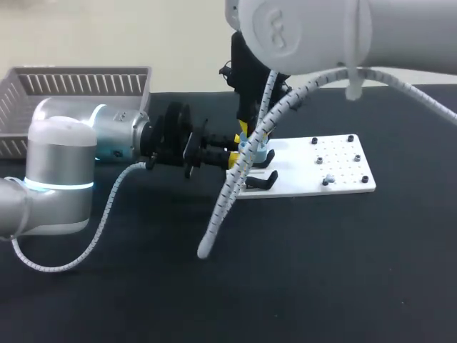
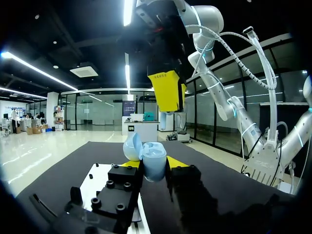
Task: Pick up each earbud case from the left stands, insert the matching earbuds, close the lid, and place the case in the box.
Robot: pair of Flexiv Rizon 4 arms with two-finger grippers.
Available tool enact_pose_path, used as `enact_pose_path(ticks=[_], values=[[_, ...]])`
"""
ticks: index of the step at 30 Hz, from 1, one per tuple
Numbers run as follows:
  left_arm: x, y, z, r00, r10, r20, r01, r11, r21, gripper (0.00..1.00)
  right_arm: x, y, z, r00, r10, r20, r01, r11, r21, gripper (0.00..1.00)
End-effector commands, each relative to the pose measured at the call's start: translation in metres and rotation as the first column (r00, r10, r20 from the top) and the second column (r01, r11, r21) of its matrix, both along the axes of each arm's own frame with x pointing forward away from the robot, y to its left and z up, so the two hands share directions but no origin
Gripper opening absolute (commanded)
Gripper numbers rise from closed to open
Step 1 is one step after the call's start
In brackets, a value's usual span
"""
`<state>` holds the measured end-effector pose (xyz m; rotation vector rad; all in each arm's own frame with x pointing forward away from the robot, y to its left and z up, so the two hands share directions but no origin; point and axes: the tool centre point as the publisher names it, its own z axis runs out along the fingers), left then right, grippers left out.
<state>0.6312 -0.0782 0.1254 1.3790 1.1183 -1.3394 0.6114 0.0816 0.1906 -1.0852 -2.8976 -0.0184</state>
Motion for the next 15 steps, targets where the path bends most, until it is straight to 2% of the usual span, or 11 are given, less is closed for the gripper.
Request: enact_pose_path(ticks=[1,15], values=[[0.000,0.000,-0.001,1.000,0.002,0.003,-0.002,1.000,-0.003,0.00,0.001,0.001,-0.001,1.000,-0.002,-0.007,0.002,1.000,-0.006,0.00],[0.000,0.000,-0.001,1.000,0.002,0.003,-0.002,1.000,-0.003,0.00,0.011,0.000,-0.012,1.000,-0.001,-0.015,0.001,1.000,-0.011,0.00]])
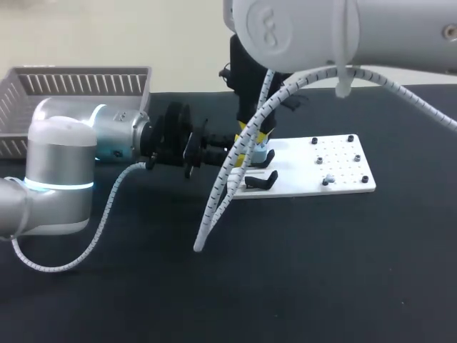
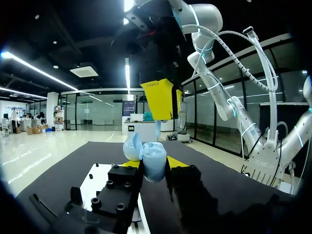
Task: Pick up each earbud case from the left stands, insert the matching earbuds, close the lid, and place the case in the box.
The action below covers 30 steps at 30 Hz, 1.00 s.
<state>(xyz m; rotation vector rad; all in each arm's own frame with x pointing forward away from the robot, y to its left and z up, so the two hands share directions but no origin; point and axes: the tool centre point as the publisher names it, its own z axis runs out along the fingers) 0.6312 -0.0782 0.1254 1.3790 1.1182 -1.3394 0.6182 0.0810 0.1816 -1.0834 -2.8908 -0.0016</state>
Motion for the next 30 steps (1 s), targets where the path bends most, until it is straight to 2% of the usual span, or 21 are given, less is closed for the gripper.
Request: enact_pose_path(ticks=[1,25,27,28,29,30], values=[[0.000,0.000,-0.001,1.000,0.002,0.003,-0.002,1.000,-0.003,0.00,0.005,0.000,-0.004,1.000,-0.001,-0.006,0.001,1.000,-0.003,0.00],[0.000,0.000,-0.001,1.000,0.002,0.003,-0.002,1.000,-0.003,0.00,0.014,-0.005,-0.014,1.000,-0.007,-0.016,0.007,1.000,-0.011,0.00],[0.000,0.000,-0.001,1.000,0.002,0.003,-0.002,1.000,-0.003,0.00,0.014,-0.004,-0.016,0.999,-0.011,-0.034,0.011,1.000,-0.004,0.00],[0.000,0.000,-0.001,1.000,0.002,0.003,-0.002,1.000,-0.003,0.00,0.013,-0.004,-0.017,0.999,-0.012,-0.031,0.012,1.000,-0.001,0.23],[0.000,0.000,-0.001,1.000,0.002,0.003,-0.002,1.000,-0.003,0.00,0.013,-0.004,-0.017,0.999,-0.012,-0.032,0.012,1.000,0.003,0.53],[0.000,0.000,-0.001,1.000,0.002,0.003,-0.002,1.000,-0.003,0.00,0.013,-0.004,-0.017,0.999,-0.008,-0.032,0.008,1.000,0.009,0.71]])
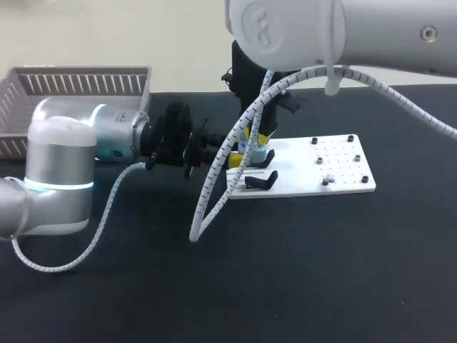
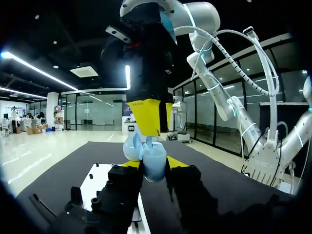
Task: Pick up each earbud case from the left stands, insert the matching earbuds, close the lid, and place the case in the box.
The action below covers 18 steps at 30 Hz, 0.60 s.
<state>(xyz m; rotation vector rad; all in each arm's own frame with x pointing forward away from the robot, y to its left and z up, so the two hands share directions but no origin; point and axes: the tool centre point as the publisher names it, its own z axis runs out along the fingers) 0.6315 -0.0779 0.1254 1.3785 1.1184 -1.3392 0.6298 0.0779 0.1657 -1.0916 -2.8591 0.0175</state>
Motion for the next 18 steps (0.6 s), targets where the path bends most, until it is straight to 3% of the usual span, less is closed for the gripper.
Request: enact_pose_path(ticks=[1,3,10,12,13,16,17,18], values=[[-0.001,0.000,-0.001,1.000,0.002,0.003,-0.002,1.000,-0.003,0.00,0.001,-0.001,-0.001,1.000,0.006,0.000,-0.006,1.000,0.020,0.80],[-0.001,0.000,-0.001,1.000,0.002,0.003,-0.002,1.000,-0.003,0.00,-0.002,-0.002,0.001,1.000,0.015,0.003,-0.015,0.999,0.045,0.99],[-0.001,0.000,-0.001,1.000,0.002,0.003,-0.002,1.000,-0.003,0.00,-0.029,-0.011,0.023,0.989,0.116,0.089,-0.128,0.981,0.144,1.00],[-0.001,0.000,-0.001,1.000,0.002,0.003,-0.002,1.000,-0.003,0.00,-0.040,-0.020,0.023,0.963,0.236,0.132,-0.252,0.960,0.119,0.95],[-0.001,0.000,-0.001,1.000,0.002,0.003,-0.002,1.000,-0.003,0.00,-0.045,-0.023,0.022,0.934,0.321,0.158,-0.341,0.932,0.121,0.93],[-0.001,0.000,-0.001,1.000,0.002,0.003,-0.002,1.000,-0.003,0.00,-0.054,-0.037,0.021,0.896,0.372,0.241,-0.406,0.907,0.112,0.87],[-0.001,0.000,-0.001,1.000,0.002,0.003,-0.002,1.000,-0.003,0.00,-0.056,-0.041,0.022,0.888,0.369,0.276,-0.412,0.903,0.120,0.74],[-0.001,0.000,-0.001,1.000,0.002,0.003,-0.002,1.000,-0.003,0.00,-0.057,-0.046,0.022,0.877,0.367,0.312,-0.418,0.901,0.115,0.55]])
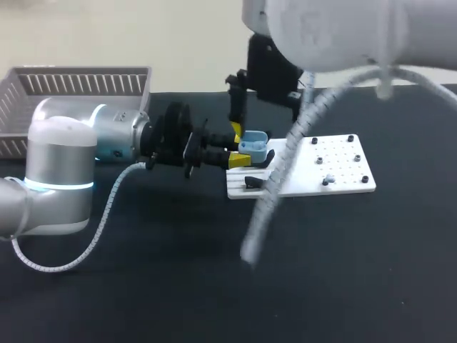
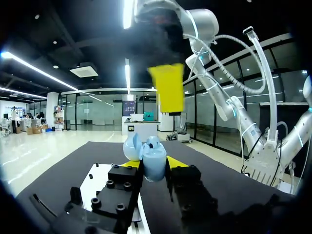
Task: Pick up each earbud case from the left stands, insert the matching earbuds, close the lid, and place the case in the box.
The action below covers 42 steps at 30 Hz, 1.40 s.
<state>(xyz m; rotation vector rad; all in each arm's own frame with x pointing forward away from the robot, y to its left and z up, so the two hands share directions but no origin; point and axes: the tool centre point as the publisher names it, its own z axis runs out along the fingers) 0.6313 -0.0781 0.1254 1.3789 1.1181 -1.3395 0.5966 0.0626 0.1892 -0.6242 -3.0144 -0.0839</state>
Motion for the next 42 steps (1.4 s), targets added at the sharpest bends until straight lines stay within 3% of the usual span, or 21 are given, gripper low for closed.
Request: enact_pose_path(ticks=[1,2,4,6,8,10,13,18,23,28,32,42], values=[[-0.001,0.000,-0.001,1.000,0.002,0.003,-0.002,1.000,-0.003,0.00,-0.024,-0.035,-0.001,0.961,0.066,0.268,-0.107,0.984,0.140,0.47],[-0.001,0.000,-0.001,1.000,0.002,0.003,-0.002,1.000,-0.003,0.00,-0.024,-0.040,-0.001,0.954,0.061,0.292,-0.107,0.984,0.145,0.49],[-0.001,0.000,-0.001,1.000,0.002,0.003,-0.002,1.000,-0.003,0.00,-0.024,-0.049,0.000,0.940,0.048,0.337,-0.107,0.981,0.160,0.65],[-0.001,0.000,-0.001,1.000,0.002,0.003,-0.002,1.000,-0.003,0.00,-0.024,-0.056,0.001,0.928,0.033,0.371,-0.106,0.979,0.176,0.56],[-0.001,0.000,-0.001,1.000,0.002,0.003,-0.002,1.000,-0.003,0.00,-0.023,-0.063,0.000,0.918,0.023,0.395,-0.103,0.978,0.181,0.58],[-0.001,0.000,-0.001,1.000,0.002,0.003,-0.002,1.000,-0.003,0.00,-0.021,-0.070,-0.002,0.913,0.012,0.408,-0.095,0.978,0.184,0.69],[-0.001,0.000,-0.001,1.000,0.002,0.003,-0.002,1.000,-0.003,0.00,-0.017,-0.079,-0.009,0.902,0.007,0.432,-0.094,0.979,0.180,0.79],[-0.001,0.000,-0.001,1.000,0.002,0.003,-0.002,1.000,-0.003,0.00,-0.002,-0.098,-0.027,0.887,0.006,0.462,-0.086,0.984,0.154,0.78],[-0.001,0.000,-0.001,1.000,0.002,0.003,-0.002,1.000,-0.003,0.00,0.018,-0.117,-0.046,0.884,0.001,0.468,-0.075,0.987,0.139,0.64],[-0.001,0.000,-0.001,1.000,0.002,0.003,-0.002,1.000,-0.003,0.00,0.033,-0.126,-0.065,0.893,0.031,0.448,-0.095,0.988,0.121,0.70],[-0.001,0.000,-0.001,1.000,0.002,0.003,-0.002,1.000,-0.003,0.00,0.043,-0.134,-0.083,0.901,0.069,0.429,-0.119,0.989,0.089,0.64],[-0.001,0.000,-0.001,1.000,0.002,0.003,-0.002,1.000,-0.003,0.00,0.046,-0.146,-0.122,0.916,0.135,0.379,-0.174,0.982,0.072,0.59]])
